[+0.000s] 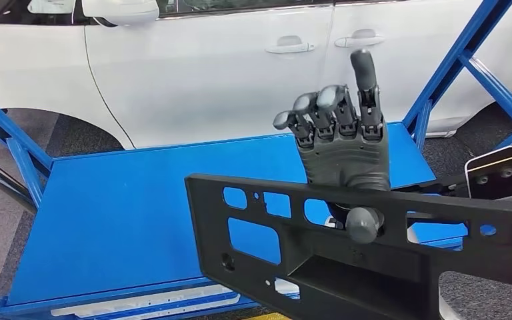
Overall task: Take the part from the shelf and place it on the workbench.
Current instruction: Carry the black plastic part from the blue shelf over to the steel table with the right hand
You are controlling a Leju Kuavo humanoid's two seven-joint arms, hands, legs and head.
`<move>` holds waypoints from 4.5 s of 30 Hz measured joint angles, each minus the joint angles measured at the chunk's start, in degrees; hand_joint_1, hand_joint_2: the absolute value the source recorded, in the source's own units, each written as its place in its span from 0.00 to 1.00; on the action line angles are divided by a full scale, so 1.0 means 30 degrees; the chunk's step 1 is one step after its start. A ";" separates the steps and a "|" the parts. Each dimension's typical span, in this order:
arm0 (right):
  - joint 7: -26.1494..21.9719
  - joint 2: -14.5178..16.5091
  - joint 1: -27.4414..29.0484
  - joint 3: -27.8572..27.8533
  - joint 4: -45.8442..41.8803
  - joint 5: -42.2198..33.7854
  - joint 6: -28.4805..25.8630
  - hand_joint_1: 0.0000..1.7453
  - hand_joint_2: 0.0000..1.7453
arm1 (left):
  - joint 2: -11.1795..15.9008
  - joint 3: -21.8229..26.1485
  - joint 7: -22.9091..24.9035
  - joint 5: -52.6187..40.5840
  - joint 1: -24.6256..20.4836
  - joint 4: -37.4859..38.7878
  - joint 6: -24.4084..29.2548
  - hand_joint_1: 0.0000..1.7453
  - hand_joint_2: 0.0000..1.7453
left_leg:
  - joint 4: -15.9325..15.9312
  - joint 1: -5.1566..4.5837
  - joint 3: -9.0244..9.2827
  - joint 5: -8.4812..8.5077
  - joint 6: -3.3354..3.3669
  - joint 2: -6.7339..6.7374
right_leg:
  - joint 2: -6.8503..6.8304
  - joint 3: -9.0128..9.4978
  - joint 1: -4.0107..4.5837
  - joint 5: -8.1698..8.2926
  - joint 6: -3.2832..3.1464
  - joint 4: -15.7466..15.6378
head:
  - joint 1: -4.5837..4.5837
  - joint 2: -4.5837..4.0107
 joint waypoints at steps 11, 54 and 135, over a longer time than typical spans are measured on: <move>0.0410 0.0056 -0.0679 0.0144 0.0346 -0.0502 -0.0299 0.00 0.00 | -0.0018 0.0064 -0.0233 0.0206 0.0025 0.0000 0.0157 0.00 0.00 | 0.1815 -0.0058 -0.0849 -0.1040 -0.0849 -0.0101 | -0.0084 0.2492 -0.0103 0.2636 -0.0774 -0.5443 | 0.0000 0.0000; 0.0681 0.0377 -0.1985 0.0477 0.1444 -0.0847 -0.0370 1.00 1.00 | -0.0086 0.0317 -0.0477 0.0513 0.0161 0.0007 0.0501 0.00 0.00 | 0.0150 0.0003 0.0057 -0.0073 -0.0394 -0.0011 | 0.0031 0.2643 0.0004 0.2516 -0.0179 -0.5549 | 0.0000 0.0000; 0.0258 0.0423 -0.0503 0.0415 0.2135 -0.0350 0.0743 1.00 1.00 | -0.0127 0.1009 -0.1597 0.1102 -0.0640 -0.0007 0.0435 0.00 1.00 | 0.2917 0.0059 -0.1184 -0.1829 -0.0974 0.0050 | -0.0213 0.2393 -0.0080 0.2872 -0.0768 -0.5618 | 0.0000 0.0000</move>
